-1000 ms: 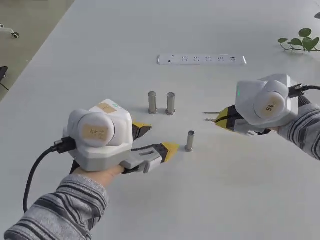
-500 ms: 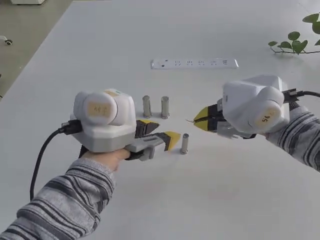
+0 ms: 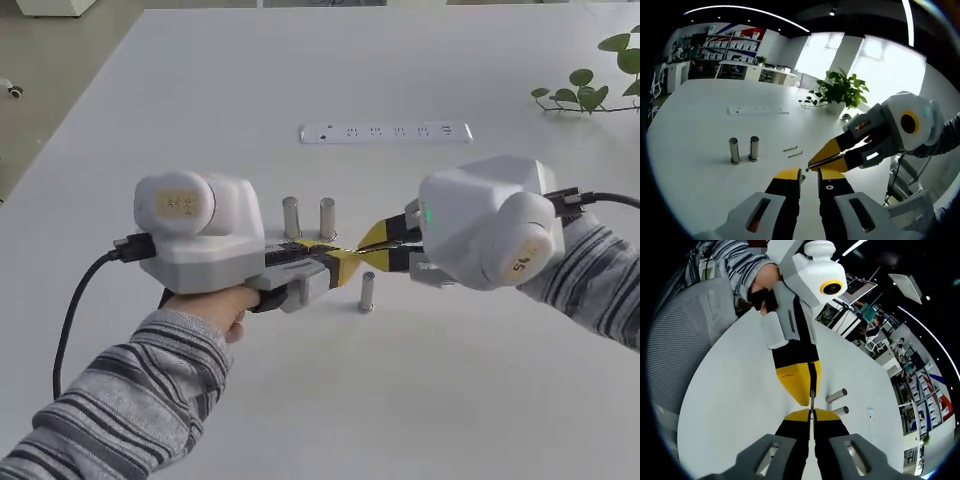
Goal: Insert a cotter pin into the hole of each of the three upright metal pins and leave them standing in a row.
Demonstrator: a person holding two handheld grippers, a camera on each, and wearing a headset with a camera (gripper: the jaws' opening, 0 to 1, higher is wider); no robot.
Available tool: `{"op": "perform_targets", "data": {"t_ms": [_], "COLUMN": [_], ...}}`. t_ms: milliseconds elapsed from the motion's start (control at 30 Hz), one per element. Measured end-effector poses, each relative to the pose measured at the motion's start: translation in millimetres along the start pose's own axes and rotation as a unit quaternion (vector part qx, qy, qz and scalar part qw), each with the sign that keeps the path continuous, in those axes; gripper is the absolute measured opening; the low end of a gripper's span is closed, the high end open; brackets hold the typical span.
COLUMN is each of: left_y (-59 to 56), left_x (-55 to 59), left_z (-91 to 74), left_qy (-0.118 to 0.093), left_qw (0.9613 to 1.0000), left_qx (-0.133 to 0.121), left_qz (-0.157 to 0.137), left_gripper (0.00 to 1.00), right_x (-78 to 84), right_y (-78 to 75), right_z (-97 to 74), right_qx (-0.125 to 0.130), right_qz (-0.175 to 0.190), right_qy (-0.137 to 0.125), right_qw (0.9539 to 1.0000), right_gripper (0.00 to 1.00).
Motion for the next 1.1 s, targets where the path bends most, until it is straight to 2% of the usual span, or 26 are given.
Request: {"op": "perform_targets", "data": {"t_ms": [267, 367, 800, 867, 933, 1033, 1100], "left_y": [-6.0, -6.8, -6.7, -6.5, -7.9, -7.2, -7.5], "left_x": [-1.1, -2.1, -2.0, -2.5, -0.6, -0.1, -1.0], "left_z": [-1.7, -2.6, -6.9, -7.3, -7.1, -7.3, -8.1], "left_qy": [-0.006, -0.015, -0.027, -0.03, -0.024, -0.024, -0.026], "left_qw": [0.9998, 0.9992, 0.9987, 0.9991, 0.9996, 0.9996, 0.9992], "left_qx": [0.014, 0.021, 0.02, 0.016, 0.012, 0.008, 0.007], "left_qz": [-0.012, -0.031, -0.039, -0.025, -0.005, 0.008, 0.03], "left_gripper": [0.03, 0.02, 0.0, 0.0, 0.0, 0.0, 0.0], "right_x": [-1.9, -2.6, -5.9, -6.4, -6.4, -6.0, -7.0], "right_y": [2.6, 3.1, 3.6, 3.4, 4.9, 4.8, 5.6], "right_z": [-2.0, -3.9, -7.7, -7.5, -6.5, -5.7, -5.6], "right_qx": [0.002, 0.004, 0.016, 0.016, 0.002, 0.003, 0.004], "right_qz": [-0.008, -0.007, 0.005, 0.018, 0.037, 0.039, 0.034], "right_qy": [0.0, 0.001, -0.002, -0.004, -0.005, -0.007, -0.01], "right_qw": [1.0, 1.0, 0.9999, 0.9997, 0.9993, 0.9992, 0.9993], "right_gripper": [0.0, 0.0, 0.0, 0.0, 0.0, 0.0, 0.0]}}
Point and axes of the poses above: the centre of the closed fingertips' face, and the gripper's own axes: z roughly forward along the fingers, y roughly to its left, x roughly out of its underside, the point moved 4 cm from there along -z, roughly backward along the fingers, and after that the axes turned 10 degrees about y, right-handed, at the moved point
